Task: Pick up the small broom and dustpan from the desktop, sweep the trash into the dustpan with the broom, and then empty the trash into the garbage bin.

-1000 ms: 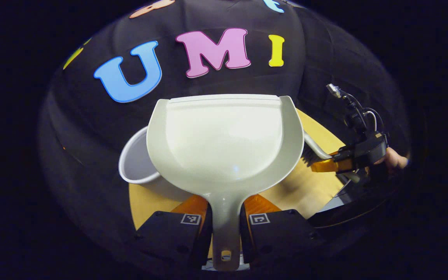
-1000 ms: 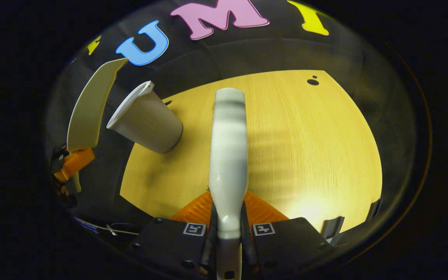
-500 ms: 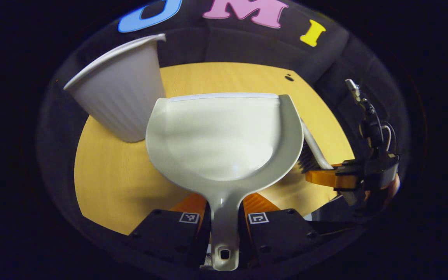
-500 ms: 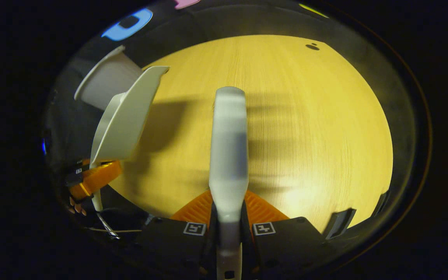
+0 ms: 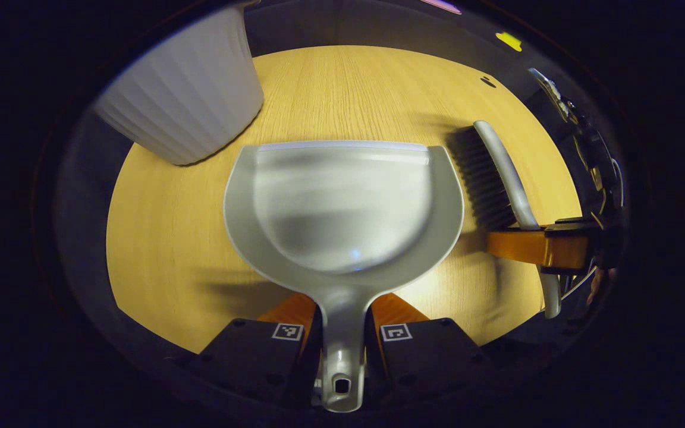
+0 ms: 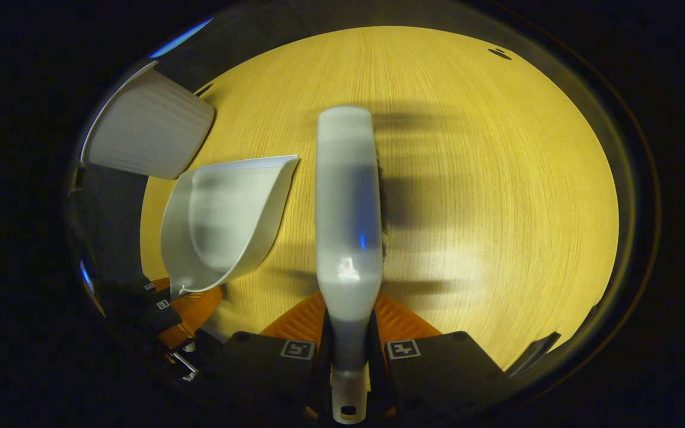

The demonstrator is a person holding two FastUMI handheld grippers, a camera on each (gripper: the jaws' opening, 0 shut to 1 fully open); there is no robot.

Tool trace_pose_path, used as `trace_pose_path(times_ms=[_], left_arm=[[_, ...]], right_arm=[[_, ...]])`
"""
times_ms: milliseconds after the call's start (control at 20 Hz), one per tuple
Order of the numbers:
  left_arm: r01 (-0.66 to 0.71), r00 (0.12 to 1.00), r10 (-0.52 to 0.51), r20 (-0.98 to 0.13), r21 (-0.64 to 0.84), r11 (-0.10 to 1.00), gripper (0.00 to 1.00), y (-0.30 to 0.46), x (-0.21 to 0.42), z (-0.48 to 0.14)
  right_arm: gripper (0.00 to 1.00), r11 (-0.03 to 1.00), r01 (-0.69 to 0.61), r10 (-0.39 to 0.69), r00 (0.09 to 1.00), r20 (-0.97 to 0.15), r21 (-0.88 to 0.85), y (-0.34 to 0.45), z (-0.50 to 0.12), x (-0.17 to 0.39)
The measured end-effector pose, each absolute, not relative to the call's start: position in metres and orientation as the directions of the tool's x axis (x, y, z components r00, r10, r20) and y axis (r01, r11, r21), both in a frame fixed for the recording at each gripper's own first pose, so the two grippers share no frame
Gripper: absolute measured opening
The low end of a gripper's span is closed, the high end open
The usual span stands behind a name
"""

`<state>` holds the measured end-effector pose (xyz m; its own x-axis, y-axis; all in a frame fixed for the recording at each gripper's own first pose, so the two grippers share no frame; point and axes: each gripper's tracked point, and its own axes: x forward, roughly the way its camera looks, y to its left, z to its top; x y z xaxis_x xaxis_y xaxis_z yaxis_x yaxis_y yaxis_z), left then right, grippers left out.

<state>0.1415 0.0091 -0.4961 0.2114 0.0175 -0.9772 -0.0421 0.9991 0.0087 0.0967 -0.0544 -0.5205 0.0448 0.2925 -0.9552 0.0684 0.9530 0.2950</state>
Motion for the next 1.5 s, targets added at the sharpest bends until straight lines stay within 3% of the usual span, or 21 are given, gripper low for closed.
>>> trace_pose_path(times_ms=[50,150,200,250,300,350,450,500,600,650,700,750,800,900,1000,1100,1250,1500], left_arm=[[-0.054,0.207,0.010,-0.978,-0.001,0.999,0.31,0.008,0.143,-0.496],[-0.069,0.208,-0.005,-0.978,-0.020,0.997,0.31,0.008,0.147,-0.493],[-0.071,0.211,-0.014,-0.977,-0.029,0.997,0.32,0.006,0.148,-0.492],[-0.071,0.212,-0.023,-0.977,-0.040,0.997,0.47,0.005,0.148,-0.490],[-0.075,0.212,-0.026,-0.977,-0.043,0.996,0.66,0.006,0.148,-0.487],[-0.080,0.212,-0.023,-0.977,-0.041,0.996,0.86,0.008,0.147,-0.481],[-0.083,0.226,-0.012,-0.974,-0.031,0.996,0.87,0.011,0.144,-0.467],[-0.079,0.238,-0.019,-0.971,-0.039,0.996,0.87,0.010,0.143,-0.459],[-0.068,0.271,-0.047,-0.962,-0.068,0.995,0.87,0.007,0.140,-0.436],[-0.063,0.294,-0.058,-0.954,-0.080,0.995,0.87,0.007,0.139,-0.422],[-0.063,0.322,-0.066,-0.945,-0.090,0.994,0.87,0.009,0.137,-0.403],[-0.067,0.352,-0.071,-0.933,-0.101,0.993,0.87,0.010,0.138,-0.387],[-0.066,0.396,-0.081,-0.915,-0.116,0.991,0.87,0.008,0.141,-0.369],[-0.051,0.529,-0.085,-0.844,-0.131,0.990,0.87,0.006,0.152,-0.328],[-0.070,0.700,-0.009,-0.714,-0.081,0.994,0.87,0.016,0.174,-0.278],[-0.066,0.803,0.029,-0.595,-0.041,0.997,0.85,0.016,0.186,-0.238],[-0.033,0.913,-0.002,-0.408,-0.080,0.996,0.84,0.010,0.185,-0.176],[-0.003,0.999,0.000,-0.049,-0.062,0.998,0.84,0.029,0.152,-0.072]], right_arm=[[0.39,0.954,0.066,0.290,0.041,-0.956,0.292,-0.052,-0.519,0.095],[0.21,0.953,0.062,0.293,0.043,-0.955,0.295,-0.052,-0.515,0.098],[0.30,0.951,0.065,0.299,0.051,-0.953,0.302,-0.054,-0.514,0.100],[0.39,0.950,0.070,0.301,0.056,-0.952,0.304,-0.057,-0.514,0.100],[0.40,0.947,0.078,0.308,0.060,-0.950,0.312,-0.058,-0.510,0.101],[0.51,0.943,0.088,0.316,0.069,-0.946,0.321,-0.057,-0.505,0.102],[0.86,0.937,0.095,0.327,0.098,-0.940,0.336,-0.057,-0.493,0.104],[0.92,0.934,0.094,0.333,0.124,-0.935,0.345,-0.058,-0.483,0.108],[0.87,0.932,0.087,0.331,0.198,-0.923,0.353,-0.066,-0.452,0.117],[0.98,0.932,0.080,0.325,0.247,-0.913,0.353,-0.070,-0.435,0.123],[0.89,0.933,0.076,0.315,0.301,-0.900,0.352,-0.077,-0.417,0.131],[0.88,0.933,0.074,0.305,0.355,-0.884,0.352,-0.083,-0.396,0.137],[0.97,0.932,0.076,0.294,0.418,-0.860,0.355,-0.089,-0.374,0.145],[0.97,0.927,0.094,0.253,0.560,-0.789,0.364,-0.104,-0.327,0.165],[0.97,0.921,0.136,0.158,0.725,-0.671,0.364,-0.124,-0.275,0.193],[0.96,0.920,0.136,0.086,0.846,-0.526,0.369,-0.127,-0.224,0.232],[0.95,0.935,0.078,0.035,0.951,-0.308,0.346,-0.126,-0.148,0.244],[0.95,0.972,0.016,-0.002,0.998,-0.062,0.236,-0.110,-0.070,0.229]])
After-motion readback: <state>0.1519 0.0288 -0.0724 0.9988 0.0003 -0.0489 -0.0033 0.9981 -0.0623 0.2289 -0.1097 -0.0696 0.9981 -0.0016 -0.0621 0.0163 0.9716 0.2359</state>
